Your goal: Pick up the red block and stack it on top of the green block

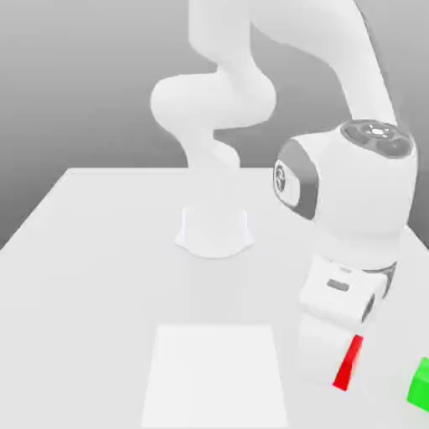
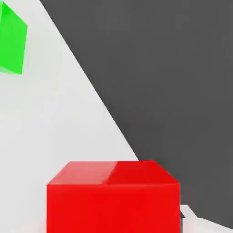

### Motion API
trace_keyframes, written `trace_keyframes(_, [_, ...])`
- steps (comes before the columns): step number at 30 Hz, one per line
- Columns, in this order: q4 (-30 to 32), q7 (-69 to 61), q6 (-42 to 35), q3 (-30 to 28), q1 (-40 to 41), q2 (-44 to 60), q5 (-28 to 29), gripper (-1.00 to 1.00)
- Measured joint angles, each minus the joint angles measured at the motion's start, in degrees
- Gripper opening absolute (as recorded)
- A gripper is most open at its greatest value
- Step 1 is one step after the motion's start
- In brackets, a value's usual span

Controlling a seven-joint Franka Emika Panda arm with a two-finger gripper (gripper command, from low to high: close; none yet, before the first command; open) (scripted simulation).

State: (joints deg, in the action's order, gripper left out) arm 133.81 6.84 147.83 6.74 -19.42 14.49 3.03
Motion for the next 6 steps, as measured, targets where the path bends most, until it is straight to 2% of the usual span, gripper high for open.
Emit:
trace_keyframes(2, [-3.01,1.34,1.82,1.37,-3.82,4.85,2.27,-1.00])
trace_keyframes(3, [-4.40,2.00,3.07,1.58,-5.50,7.53,3.42,1.00])
trace_keyframes(6, [-4.40,2.00,3.07,1.58,-5.50,7.53,3.42,1.00])
